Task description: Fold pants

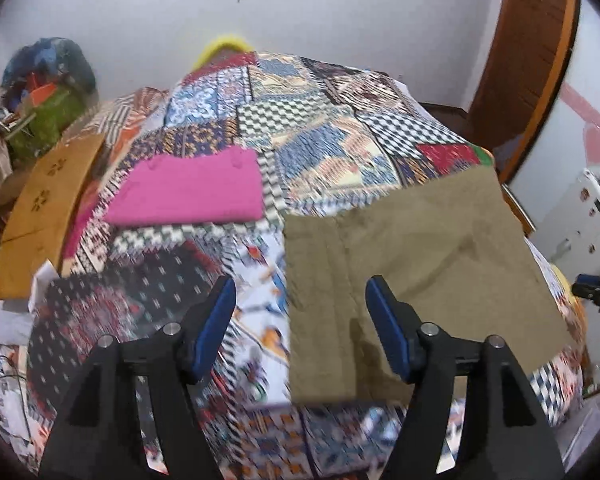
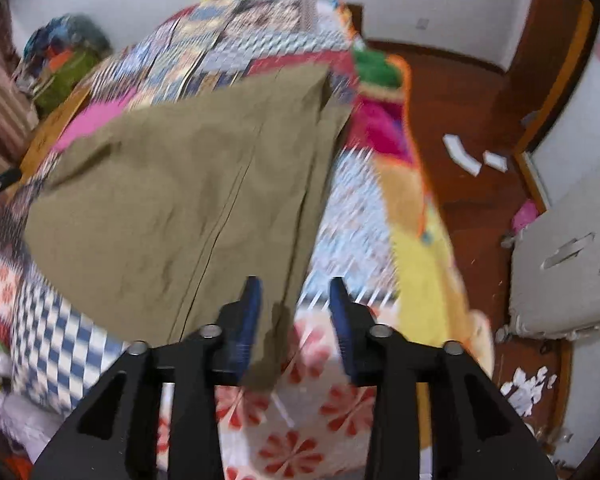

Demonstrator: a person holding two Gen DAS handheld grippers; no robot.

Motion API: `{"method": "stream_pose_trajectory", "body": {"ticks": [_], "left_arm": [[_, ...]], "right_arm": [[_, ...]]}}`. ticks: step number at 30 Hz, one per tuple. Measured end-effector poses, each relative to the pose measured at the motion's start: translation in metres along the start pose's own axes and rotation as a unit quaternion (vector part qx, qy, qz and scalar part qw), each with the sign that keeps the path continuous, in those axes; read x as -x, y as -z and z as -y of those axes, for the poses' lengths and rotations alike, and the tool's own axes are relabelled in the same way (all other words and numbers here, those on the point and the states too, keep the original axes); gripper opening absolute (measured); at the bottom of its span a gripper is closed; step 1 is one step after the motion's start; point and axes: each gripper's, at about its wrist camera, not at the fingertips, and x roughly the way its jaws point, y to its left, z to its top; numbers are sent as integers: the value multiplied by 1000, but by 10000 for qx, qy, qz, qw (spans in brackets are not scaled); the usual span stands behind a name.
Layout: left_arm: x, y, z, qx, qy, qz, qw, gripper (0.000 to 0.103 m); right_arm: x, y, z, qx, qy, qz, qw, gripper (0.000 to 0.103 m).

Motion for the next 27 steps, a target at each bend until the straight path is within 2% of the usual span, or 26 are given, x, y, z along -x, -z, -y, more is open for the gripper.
{"method": "stream_pose_trajectory", "body": {"ticks": [4, 10, 16, 19, 23, 24, 26, 27], "left_arm": [[-25, -23, -8, 50, -119, -77, 9999, 67], [-73, -41, -13, 180, 110, -430, 9989, 67], [-117, -49, -10, 102, 218, -762, 9968, 69], [-136, -49, -9, 33, 330, -928, 9951, 75], [-152, -46, -8, 7, 535, -1107, 9924, 75], [-156, -44, -6, -11, 561, -1145, 9918, 75], [-162, -39, 0, -101, 570, -1211, 9910, 72], [-164, -38, 2, -126, 590, -1202, 9909, 69]], "right_arm": [[-1, -29, 2, -61, 176, 321, 9993, 50], [-19, -72, 1, -41, 300, 598, 9978, 53], [-49, -108, 0, 15, 216, 570, 9981, 53], [-72, -125, 3, 2, 87, 449, 9990, 53], [-98, -136, 10, -98, -32, 218, 9997, 53], [-108, -139, 11, -121, -106, 121, 9998, 51], [-123, -142, 13, -194, -195, -13, 9996, 37], [-128, -143, 13, -191, -313, -77, 9993, 24]]}}
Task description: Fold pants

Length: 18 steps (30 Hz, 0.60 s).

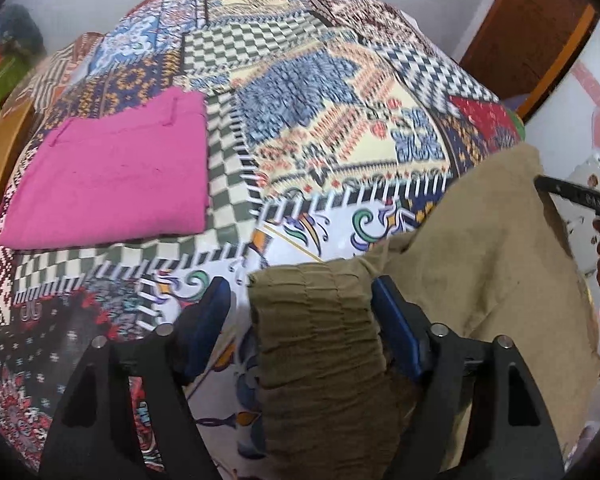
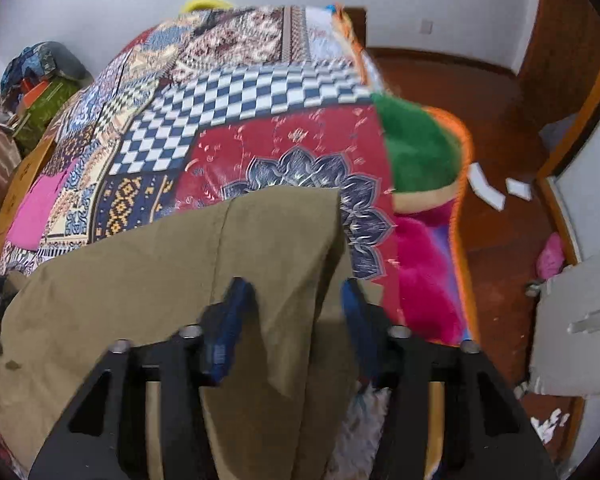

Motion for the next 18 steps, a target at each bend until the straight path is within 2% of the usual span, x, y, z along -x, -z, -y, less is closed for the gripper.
{"method": "stream_pose_trajectory", "body": {"ticks": [3, 9, 13, 14, 15, 16, 17, 18], "left_arm": [[-2, 3, 6, -49, -153, 114, 9998, 65], [1, 10, 11, 93, -411, 295, 9987, 63], [2, 12, 12, 163, -553, 344, 9977, 63], [3, 12, 11, 200, -555, 341, 9977, 63], [3, 13, 10, 243, -603, 341, 9973, 63], [4, 13, 9, 282, -636, 339, 9970, 63], [5, 14, 7, 339, -667, 344, 9966, 62], [7, 15, 5, 404, -686, 344, 9962, 62]], "right_arm": [[-6, 0, -4, 12, -94, 17, 10000, 16], [0, 9, -19, 329, 394, 276, 9983, 12], [2, 12, -15, 433, 835, 304, 9951, 12], [4, 13, -13, 466, 1039, 314, 9930, 9], [6, 12, -9, 483, 1308, 318, 9897, 1], [7, 12, -3, 515, 1740, 343, 9828, 1], [12, 13, 9, 473, 1960, 345, 9788, 1], [18, 14, 22, 285, 1834, 257, 9823, 1]]}}
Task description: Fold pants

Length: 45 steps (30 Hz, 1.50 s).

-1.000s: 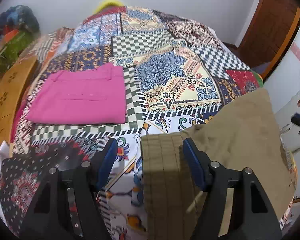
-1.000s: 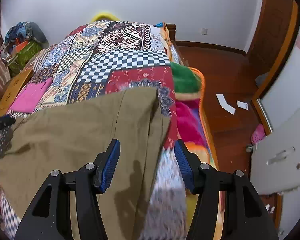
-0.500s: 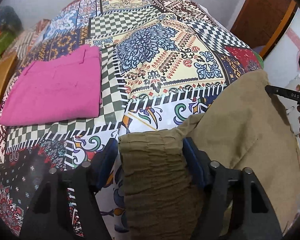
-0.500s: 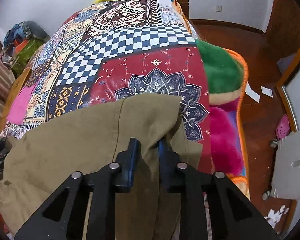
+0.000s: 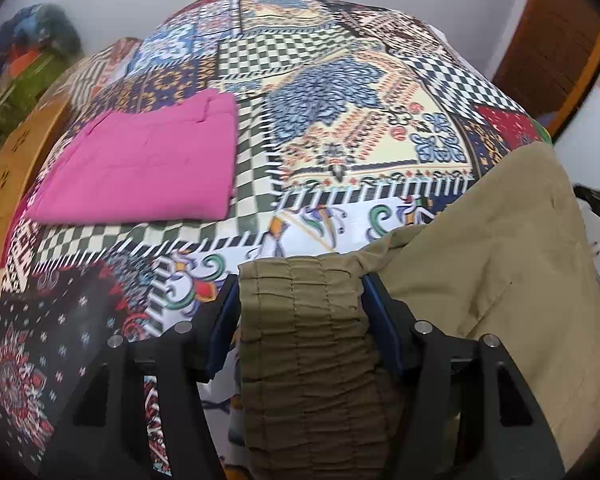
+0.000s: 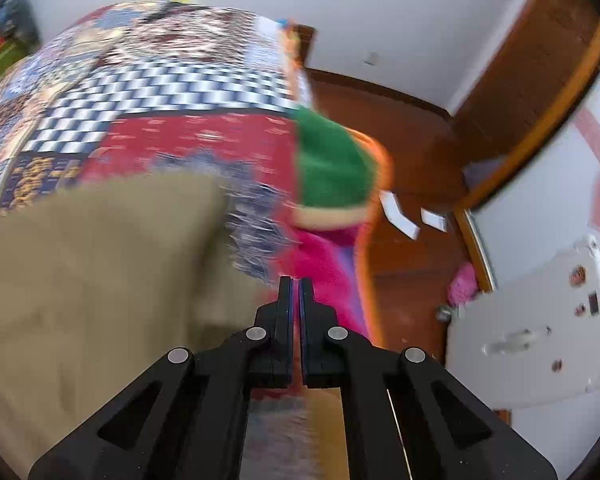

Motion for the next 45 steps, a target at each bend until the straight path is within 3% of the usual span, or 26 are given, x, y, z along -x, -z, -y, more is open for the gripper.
{"method": "stream_pose_trajectory", "body": {"ticks": [3, 5, 9, 10, 13, 17, 21, 25, 28, 32, 37, 40, 45], "left_arm": [[3, 4, -5, 107, -83, 1, 9999, 62], [7, 8, -8, 177, -167, 8, 9997, 62], [16, 16, -15, 349, -323, 2, 9989, 62], [18, 17, -16, 378, -351, 3, 9987, 62], [21, 22, -21, 443, -400, -15, 9982, 62], [23, 25, -25, 482, -415, -13, 9980, 62], [22, 27, -27, 491, -384, 14, 9981, 62], [22, 27, -28, 435, -353, 37, 9984, 64], [22, 27, -30, 445, -303, 21, 9985, 64], [27, 24, -33, 426, -152, -14, 9990, 63], [52, 16, -40, 445, -43, 193, 9988, 67], [68, 13, -46, 368, -244, 381, 9983, 80], [85, 22, -57, 459, -243, 317, 9981, 80]], "right_arm": [[15, 9, 33, -472, -650, -172, 9966, 5], [31, 17, 40, -470, -796, -96, 9957, 9], [54, 24, 24, -158, -1029, 116, 9945, 42], [53, 21, 19, -103, -1118, 158, 9935, 44], [47, 15, -7, 89, -1406, 139, 9899, 44], [22, 10, -46, 257, -1802, -192, 9831, 44], [0, 14, -63, 363, -1696, -406, 9840, 43], [-8, 14, -46, 204, -1348, -427, 9897, 41], [-13, 13, -30, 214, -752, -585, 9952, 28], [0, 4, -5, -95, -1401, -620, 9881, 29], [28, -25, -4, -148, -1486, -17, 9888, 60], [33, -32, -16, -154, -1583, 75, 9872, 66], [43, -16, -45, -99, -1876, 41, 9822, 66]]}}
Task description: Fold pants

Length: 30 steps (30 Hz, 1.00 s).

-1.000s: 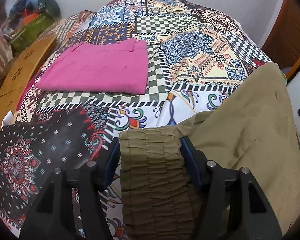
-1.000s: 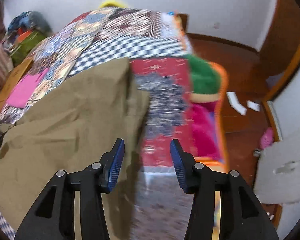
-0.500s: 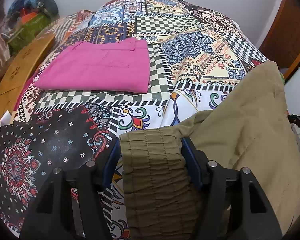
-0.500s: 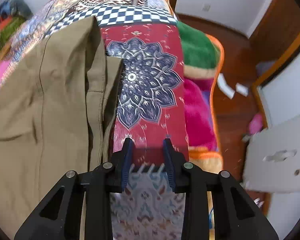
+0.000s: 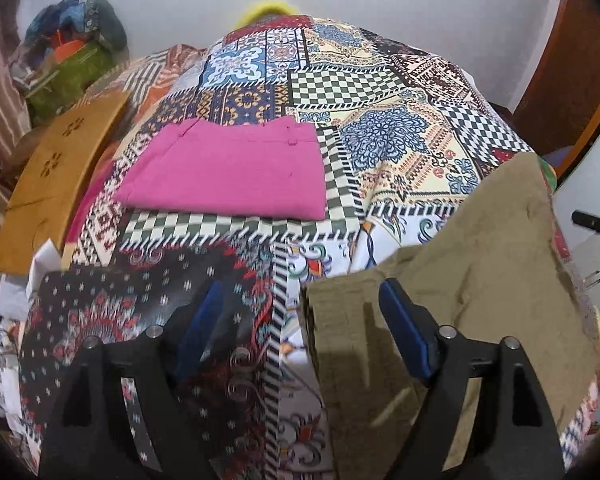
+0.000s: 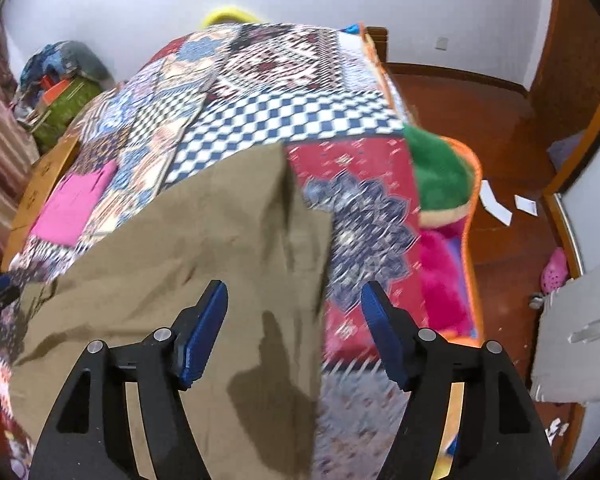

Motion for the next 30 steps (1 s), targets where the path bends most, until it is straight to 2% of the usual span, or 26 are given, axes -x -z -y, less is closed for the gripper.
{"method": "stream_pose_trajectory", "body": {"ticks": [5, 8, 12, 13, 15, 17, 18, 21, 23, 27, 30], "left_arm": [[20, 25, 5, 81, 270, -81, 9996, 84], [27, 41, 19, -56, 438, -171, 9989, 84], [28, 60, 38, -193, 568, -242, 9979, 86], [25, 65, 41, -215, 562, -295, 9978, 87], [17, 75, 46, -404, 337, -342, 9980, 89], [11, 82, 46, -522, 165, -243, 9982, 101], [9, 85, 42, -426, 203, -210, 9987, 101], [5, 82, 25, 55, 592, -445, 9972, 101], [12, 74, 21, 101, 689, -380, 9968, 100], [31, 48, 26, -191, 323, 78, 9993, 99], [25, 21, 27, -317, 249, 214, 9990, 99]], "right_arm": [[17, 30, -36, 469, -42, -10, 9989, 66], [19, 44, -62, 664, -427, -148, 9968, 66], [11, 70, -110, 1104, -967, -475, 9880, 66], [6, 76, -119, 1201, -1037, -599, 9855, 66], [-5, 86, -130, 1381, -892, -754, 9835, 66], [-10, 95, -130, 1399, -771, -723, 9845, 68], [-10, 95, -126, 1347, -780, -741, 9850, 68], [-7, 97, -113, 1186, -818, -855, 9859, 69], [-5, 102, -105, 1123, -768, -857, 9870, 71], [-2, 109, -93, 737, -816, -871, 9901, 79], [-3, 111, -92, 647, -848, -820, 9909, 79]]}}
